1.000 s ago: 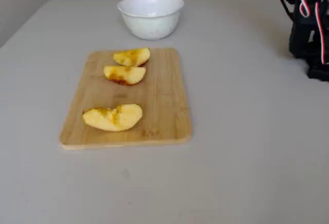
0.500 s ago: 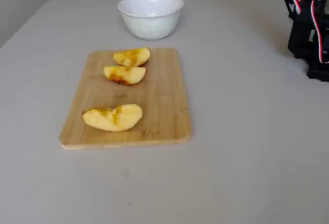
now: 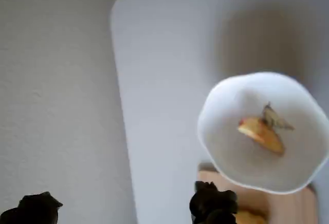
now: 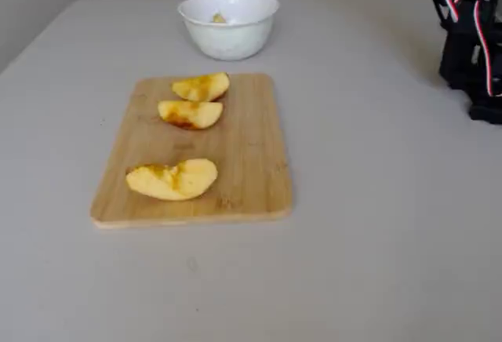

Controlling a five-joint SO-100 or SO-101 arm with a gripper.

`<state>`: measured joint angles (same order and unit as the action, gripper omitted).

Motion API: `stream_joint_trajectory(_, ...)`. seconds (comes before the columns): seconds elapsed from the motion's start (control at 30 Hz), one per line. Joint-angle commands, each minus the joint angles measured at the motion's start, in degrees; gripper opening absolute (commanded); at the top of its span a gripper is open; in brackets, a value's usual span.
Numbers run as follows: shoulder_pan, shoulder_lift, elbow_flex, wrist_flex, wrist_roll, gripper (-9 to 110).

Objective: Pick up the third from the right apple slice from the cutting board and place it into the bowl

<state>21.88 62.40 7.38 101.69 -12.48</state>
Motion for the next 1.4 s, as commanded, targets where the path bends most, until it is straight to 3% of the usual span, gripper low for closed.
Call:
stream_joint_trajectory(0.0, -0.35, 1.41, -2.64, 1.49, -0.62, 30)
stream_joint_trajectory(0.23, -2.90, 10.46, -1.85, 1.93, 0.35, 1)
stream_joint_trajectory(0.53, -13.80, 44.65, 13.27, 1.93, 3.25, 0)
stream_joint_trajectory(0.83, -36.47, 83.67, 49.39, -0.53, 7.38, 0)
stream_joint_trajectory(0.97, -34.80, 98.61, 74.62, -8.70, 4.22, 0)
stream_joint_trajectory(1.37, -28.74, 122.08, 126.30, -22.68, -5.27, 0)
